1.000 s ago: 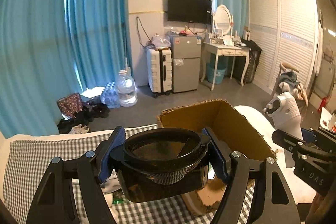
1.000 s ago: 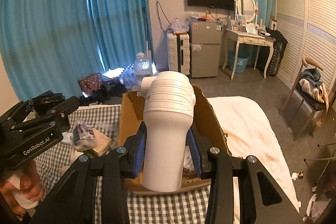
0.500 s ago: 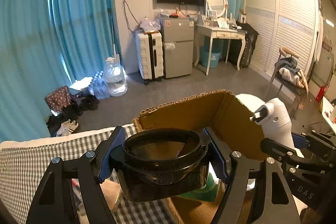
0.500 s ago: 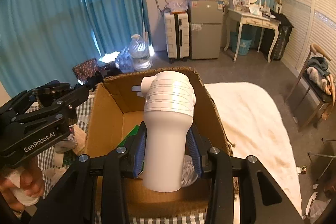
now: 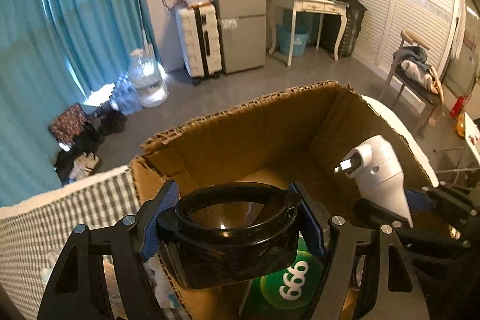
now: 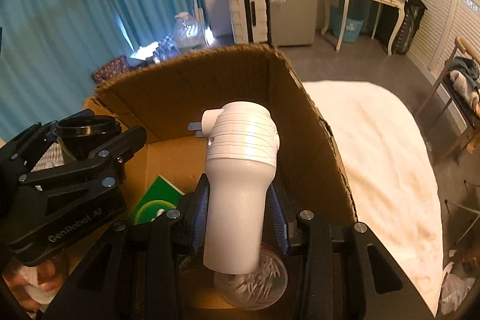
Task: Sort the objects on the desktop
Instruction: 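Release the black bowl with the left tool while the right tool drops the white cup in, then withdraw both tools from the cardboard box back over the bed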
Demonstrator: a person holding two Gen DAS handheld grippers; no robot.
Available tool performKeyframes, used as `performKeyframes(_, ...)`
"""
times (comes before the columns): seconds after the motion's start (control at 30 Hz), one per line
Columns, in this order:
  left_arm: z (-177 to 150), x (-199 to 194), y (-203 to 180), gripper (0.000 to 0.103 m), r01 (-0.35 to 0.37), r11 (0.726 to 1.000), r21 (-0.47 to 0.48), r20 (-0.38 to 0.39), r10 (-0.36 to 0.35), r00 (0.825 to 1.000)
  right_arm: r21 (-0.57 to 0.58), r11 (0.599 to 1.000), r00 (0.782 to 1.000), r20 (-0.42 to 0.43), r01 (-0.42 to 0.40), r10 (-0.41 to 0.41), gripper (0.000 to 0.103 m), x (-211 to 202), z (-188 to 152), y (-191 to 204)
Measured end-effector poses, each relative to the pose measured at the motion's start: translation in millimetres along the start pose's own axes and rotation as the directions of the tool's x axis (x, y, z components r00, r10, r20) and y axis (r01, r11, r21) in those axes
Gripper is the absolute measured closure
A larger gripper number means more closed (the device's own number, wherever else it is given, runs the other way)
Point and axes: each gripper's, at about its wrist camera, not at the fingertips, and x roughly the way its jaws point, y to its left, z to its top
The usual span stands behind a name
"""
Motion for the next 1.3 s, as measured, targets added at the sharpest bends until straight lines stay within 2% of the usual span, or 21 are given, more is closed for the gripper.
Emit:
performKeyframes(0.33, 3, -1, -1, 0.024, -0.040, 0.999, 0.019, -0.001, 0.040, 0.999, 0.013, 1.000, 1.000, -0.012, 0.010, -0.009, 0.062, -10, 3, -3)
performKeyframes(0.47, 7, -15, 3, 0.014, -0.054, 0.999, 0.000, 0.023, 0.054, 0.998, 0.007, 1.000, 0.999, 0.028, 0.020, -0.021, 0.051, -31, 4, 0)
performKeyframes(0.5, 9, -20, 5, 0.014, -0.051, 0.999, -0.008, 0.031, 0.051, 0.998, 0.006, 1.000, 0.999, 0.038, 0.022, -0.022, 0.051, -36, 5, 1)
performKeyframes(0.87, 18, -91, 15, 0.013, -0.050, 0.998, -0.040, 0.124, 0.054, 0.991, 0.002, 0.999, 0.989, 0.138, 0.047, -0.047, 0.051, -105, 9, 14)
performKeyframes(1.3, 10, -195, 30, 0.007, -0.079, 0.993, -0.087, 0.253, 0.098, 0.962, 0.002, 0.999, 0.961, 0.272, 0.041, -0.040, 0.045, -187, -7, 39)
